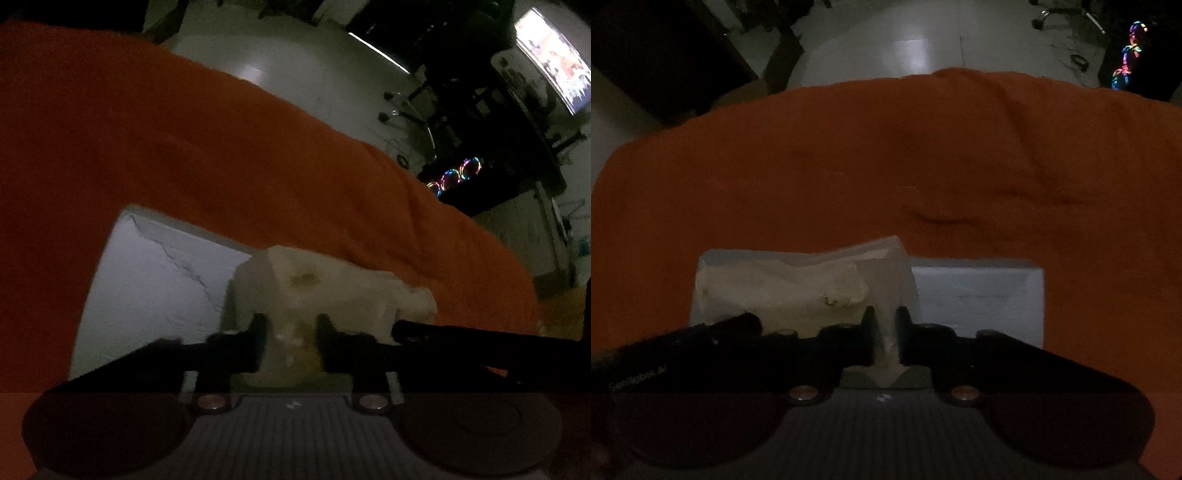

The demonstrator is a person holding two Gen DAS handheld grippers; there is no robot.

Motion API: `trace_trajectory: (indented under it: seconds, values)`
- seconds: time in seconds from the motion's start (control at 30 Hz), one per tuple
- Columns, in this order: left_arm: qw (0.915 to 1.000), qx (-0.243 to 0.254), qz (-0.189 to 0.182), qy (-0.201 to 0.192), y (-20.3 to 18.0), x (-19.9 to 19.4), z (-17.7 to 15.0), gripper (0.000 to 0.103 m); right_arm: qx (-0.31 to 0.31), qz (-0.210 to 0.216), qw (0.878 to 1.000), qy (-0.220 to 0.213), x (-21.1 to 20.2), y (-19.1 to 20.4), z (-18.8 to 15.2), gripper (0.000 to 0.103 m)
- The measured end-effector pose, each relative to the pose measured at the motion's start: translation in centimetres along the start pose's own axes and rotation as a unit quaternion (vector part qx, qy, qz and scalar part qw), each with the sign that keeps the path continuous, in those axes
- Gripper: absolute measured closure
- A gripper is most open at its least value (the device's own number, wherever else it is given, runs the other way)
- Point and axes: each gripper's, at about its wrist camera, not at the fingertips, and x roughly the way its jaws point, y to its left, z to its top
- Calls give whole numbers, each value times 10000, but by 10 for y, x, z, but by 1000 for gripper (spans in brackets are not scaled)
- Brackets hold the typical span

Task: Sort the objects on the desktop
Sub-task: 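Move both grippers to the white paper bag and close on its edge, then lift the paper bag with both grippers and carry it over the box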

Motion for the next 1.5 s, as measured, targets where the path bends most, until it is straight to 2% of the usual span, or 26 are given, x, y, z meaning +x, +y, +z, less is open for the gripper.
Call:
trace_trajectory:
  seconds: [0.23, 0.5, 1.1, 1.5]
  values:
    - [9999, 79, -78, -79, -1, -18, -7, 91, 312, 146, 9994, 19, -16, -7, -25, 93]
    - [9991, 420, -27, -47, -11, -52, -25, 91, 246, 154, 9996, 57, -45, 2, -41, 93]
    - [9958, 877, -277, 2, -21, -155, -86, 91, 91, 310, 9995, -65, -115, 20, -101, 93]
    - [9903, 1373, -223, -41, -21, -221, -150, 91, -179, 415, 9990, -44, -164, 42, -168, 93]
